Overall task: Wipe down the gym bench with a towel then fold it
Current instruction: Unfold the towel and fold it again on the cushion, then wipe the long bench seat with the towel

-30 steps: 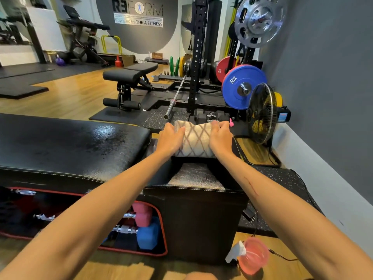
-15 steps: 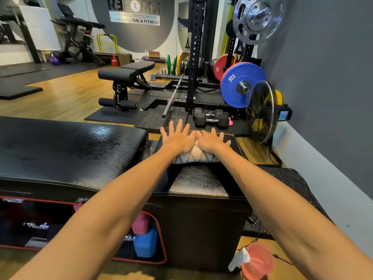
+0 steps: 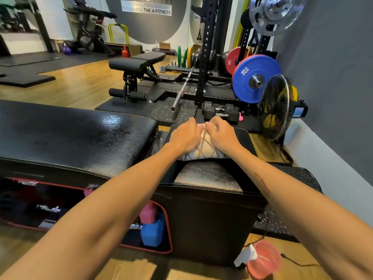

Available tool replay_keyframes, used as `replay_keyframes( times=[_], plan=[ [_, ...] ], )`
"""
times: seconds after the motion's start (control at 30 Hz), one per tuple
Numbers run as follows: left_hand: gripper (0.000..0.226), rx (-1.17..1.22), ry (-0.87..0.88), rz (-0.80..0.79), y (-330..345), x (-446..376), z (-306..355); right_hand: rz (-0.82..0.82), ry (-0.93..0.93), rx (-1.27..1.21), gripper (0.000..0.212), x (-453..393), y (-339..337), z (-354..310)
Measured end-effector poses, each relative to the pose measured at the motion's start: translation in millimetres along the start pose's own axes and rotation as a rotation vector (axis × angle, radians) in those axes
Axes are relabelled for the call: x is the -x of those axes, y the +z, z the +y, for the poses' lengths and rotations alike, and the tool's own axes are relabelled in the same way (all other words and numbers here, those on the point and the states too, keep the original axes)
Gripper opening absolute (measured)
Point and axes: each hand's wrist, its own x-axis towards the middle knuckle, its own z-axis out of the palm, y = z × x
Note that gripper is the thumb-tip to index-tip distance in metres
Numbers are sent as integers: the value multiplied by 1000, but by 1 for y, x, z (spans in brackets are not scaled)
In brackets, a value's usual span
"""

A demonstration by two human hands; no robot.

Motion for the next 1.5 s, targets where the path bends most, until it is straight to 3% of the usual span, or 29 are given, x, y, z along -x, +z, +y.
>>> replay_keyframes(
  times=[0.07, 0.13, 0.23, 0.3, 0.37, 0.43, 0.57, 0.67, 0.77, 0.87, 1.03, 1.13, 1.23, 1.37, 1.43, 1.5],
  plan=[
    [32, 28, 33, 48, -15, 12, -3, 16, -38, -134, 28, 6, -6, -17],
    [28, 94, 14, 106, -33, 21, -12, -14, 24, -331, 54, 8, -5, -34],
    [30, 238, -108, 244, -62, 33, -34, -253, 275, -796, 86, 5, 1, -65],
    [35, 421, -270, 331, -83, 36, -49, -360, 344, -1205, 78, 7, 8, -87],
    [42, 589, -428, 406, -99, 32, -61, -386, 361, -1421, 80, 7, 25, -108],
    [47, 645, -472, 424, -106, 28, -70, -436, 283, -1334, 80, 8, 50, -137],
    [51, 740, -454, 381, -113, 27, -91, -488, 174, -1162, 57, 6, 86, -178],
    [44, 570, -483, 328, -121, 34, -111, -307, 111, -900, 39, -3, 99, -185],
    [16, 457, -346, 573, -130, 37, -121, -176, 8, -666, 35, -1, 107, -193],
    [22, 742, -216, 709, -138, 39, -110, -141, -117, -539, 42, 6, 109, -202],
    [43, 1418, -178, 468, -137, 37, -96, -370, -188, -684, 62, 10, 107, -201],
    [48, 1542, -221, 363, -136, 47, -91, -310, -301, -603, 71, 9, 102, -198],
    [46, 1595, -222, 393, -129, 50, -99, -304, -397, -532, 79, 12, 116, -198],
    [49, 1537, -263, 349, -134, 62, -115, -267, -355, -619, 64, 18, 132, -203],
    [49, 1288, -273, 276, -146, 73, -129, -267, -336, -593, 67, 15, 136, -199],
    [49, 819, -189, 219, -162, 84, -160, -284, -322, -446, 75, 8, 135, -194]
  ],
)
